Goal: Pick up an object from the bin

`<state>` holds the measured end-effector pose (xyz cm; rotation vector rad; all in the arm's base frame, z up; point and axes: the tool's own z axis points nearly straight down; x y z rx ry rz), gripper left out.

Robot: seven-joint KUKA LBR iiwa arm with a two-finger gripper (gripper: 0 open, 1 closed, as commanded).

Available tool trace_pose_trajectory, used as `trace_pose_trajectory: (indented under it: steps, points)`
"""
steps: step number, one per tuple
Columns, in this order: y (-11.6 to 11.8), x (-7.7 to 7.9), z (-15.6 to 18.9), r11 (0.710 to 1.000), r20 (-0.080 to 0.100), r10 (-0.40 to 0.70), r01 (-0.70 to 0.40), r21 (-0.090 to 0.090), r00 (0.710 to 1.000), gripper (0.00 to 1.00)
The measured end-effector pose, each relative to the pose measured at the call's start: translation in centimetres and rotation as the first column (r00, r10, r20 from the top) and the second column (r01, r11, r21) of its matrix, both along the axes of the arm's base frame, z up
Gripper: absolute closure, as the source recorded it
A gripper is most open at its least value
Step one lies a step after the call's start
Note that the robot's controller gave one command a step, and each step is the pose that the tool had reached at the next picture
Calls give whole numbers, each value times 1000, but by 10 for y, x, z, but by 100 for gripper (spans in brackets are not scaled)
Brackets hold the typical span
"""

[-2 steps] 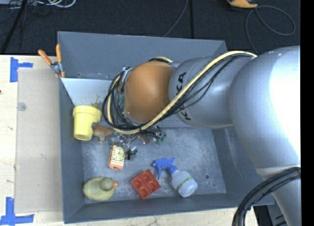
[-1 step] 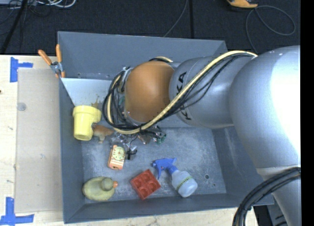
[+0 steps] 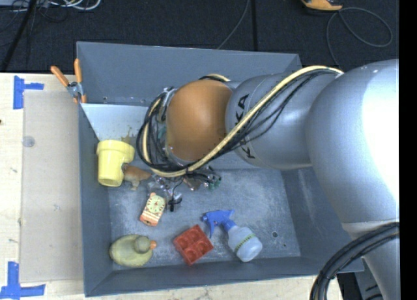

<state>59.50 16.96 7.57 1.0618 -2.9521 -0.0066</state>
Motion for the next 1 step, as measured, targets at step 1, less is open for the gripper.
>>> trace_pose_trajectory:
  steps: [1]
  points:
    - [0,-1,7,1000,-2,-2,2,0,1000,100]
